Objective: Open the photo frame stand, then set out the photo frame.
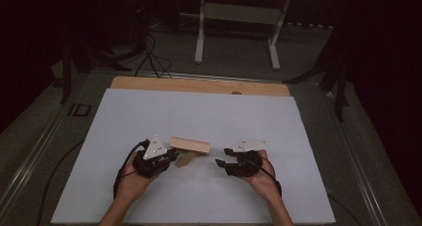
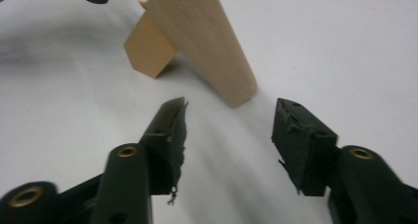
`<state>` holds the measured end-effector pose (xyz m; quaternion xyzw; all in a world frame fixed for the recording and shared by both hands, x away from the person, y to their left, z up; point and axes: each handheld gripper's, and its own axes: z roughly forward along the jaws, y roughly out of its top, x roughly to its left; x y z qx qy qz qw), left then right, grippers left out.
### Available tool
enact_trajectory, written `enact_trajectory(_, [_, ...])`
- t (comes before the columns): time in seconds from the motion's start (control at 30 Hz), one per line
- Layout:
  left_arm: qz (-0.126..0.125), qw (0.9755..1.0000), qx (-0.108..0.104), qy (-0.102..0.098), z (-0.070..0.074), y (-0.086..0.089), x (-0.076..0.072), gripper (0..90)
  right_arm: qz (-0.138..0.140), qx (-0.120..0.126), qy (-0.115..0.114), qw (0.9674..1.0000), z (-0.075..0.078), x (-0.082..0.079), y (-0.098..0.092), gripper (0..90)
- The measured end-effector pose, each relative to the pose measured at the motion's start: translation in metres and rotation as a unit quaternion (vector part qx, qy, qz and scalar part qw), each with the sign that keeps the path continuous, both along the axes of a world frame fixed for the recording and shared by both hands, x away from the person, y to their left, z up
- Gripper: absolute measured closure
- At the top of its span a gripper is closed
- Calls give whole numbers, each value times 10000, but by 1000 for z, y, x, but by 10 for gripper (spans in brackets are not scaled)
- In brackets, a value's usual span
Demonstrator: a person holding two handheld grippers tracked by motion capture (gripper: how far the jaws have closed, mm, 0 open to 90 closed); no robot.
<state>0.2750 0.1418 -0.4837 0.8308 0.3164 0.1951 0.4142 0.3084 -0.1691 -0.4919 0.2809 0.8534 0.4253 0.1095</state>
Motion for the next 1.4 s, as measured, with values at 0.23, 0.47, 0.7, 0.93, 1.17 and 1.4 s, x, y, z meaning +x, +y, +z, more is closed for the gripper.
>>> enact_trajectory(0.23, [74, 10000, -60, -16, 1, 2, 1, 897, -208, 136, -49, 9997, 3, 2, -5, 642])
enact_trajectory(0.47, [140, 9999, -26, -35, 1, -1, 2, 897, -603, 290, -236, 9975, 4, 5, -4, 822])
enact_trajectory(0.7, [175, 9998, -10, -28, -2, -4, 5, 898, -882, 518, -319, 9942, 8, 11, 0, 898])
enact_trajectory(0.93, [118, 9999, 41, -36, -2, -10, 7, 898, -835, 514, -345, 9946, 9, 16, 13, 898])
enact_trajectory(1.17, [121, 9999, 66, -29, -3, -10, 9, 898, -828, 636, -292, 9941, 10, 26, 27, 898])
enact_trajectory(1.4, [130, 9999, 73, -21, -3, -12, 9, 898, -706, 630, -149, 9954, 6, 30, 38, 898])
